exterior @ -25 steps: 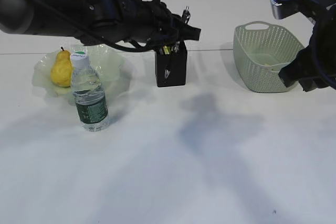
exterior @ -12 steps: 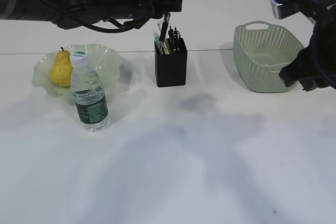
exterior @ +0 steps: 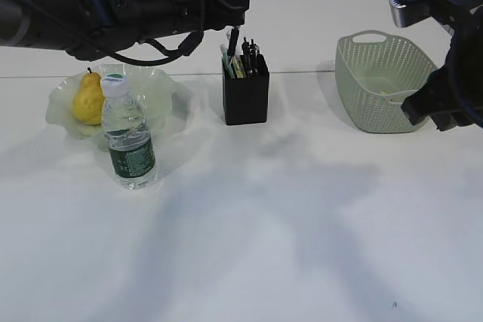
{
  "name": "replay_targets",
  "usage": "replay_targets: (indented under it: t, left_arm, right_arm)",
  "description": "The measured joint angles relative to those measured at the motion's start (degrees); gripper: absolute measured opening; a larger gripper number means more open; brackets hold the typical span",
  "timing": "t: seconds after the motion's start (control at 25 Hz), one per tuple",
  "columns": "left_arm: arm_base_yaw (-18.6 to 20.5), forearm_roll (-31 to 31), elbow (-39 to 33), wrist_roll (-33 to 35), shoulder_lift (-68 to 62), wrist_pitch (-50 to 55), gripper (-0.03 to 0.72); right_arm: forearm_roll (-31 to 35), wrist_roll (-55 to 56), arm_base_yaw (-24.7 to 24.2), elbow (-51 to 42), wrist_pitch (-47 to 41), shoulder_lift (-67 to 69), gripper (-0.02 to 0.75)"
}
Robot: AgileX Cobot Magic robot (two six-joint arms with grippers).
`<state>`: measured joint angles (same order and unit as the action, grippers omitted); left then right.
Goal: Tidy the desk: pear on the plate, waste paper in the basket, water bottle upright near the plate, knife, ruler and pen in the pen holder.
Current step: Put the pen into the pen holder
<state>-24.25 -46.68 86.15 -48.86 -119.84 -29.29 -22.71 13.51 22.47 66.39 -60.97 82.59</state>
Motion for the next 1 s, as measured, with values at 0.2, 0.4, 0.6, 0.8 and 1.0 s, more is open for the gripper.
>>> replay_targets:
  t: [0.2, 0.4, 0.6, 0.8, 1.0]
  left_arm:
    - [0.13, 7.43, 0.00, 6.57, -1.50, -3.86, 0.071]
    - [0.13, 12.78, 0.00, 10.70, -3.35, -7.87, 0.071]
    - [0.13, 14.31, 0.00, 12.85, -4.72, -10.42, 0.071]
    - [0.13, 18.91, 0.00, 16.77, -4.82, -10.56, 0.069]
    - [0.13, 23.87, 0.00, 20.11, -5.06, -10.56, 0.063]
  right_arm:
    - [0.00, 0.00, 0.00, 0.00, -0.10, 0.00, 0.230]
    - [0.00, 0.00, 0.00, 0.00, -1.32, 0.00, 0.230]
    - [0.00, 0.16, 0.00, 0.00, -1.41, 0.00, 0.230]
    - [0.00, 0.37, 0.00, 0.00, -1.54, 0.00, 0.230]
    - [0.00, 0.50, 0.00, 0.00, -1.54, 0.00, 0.230]
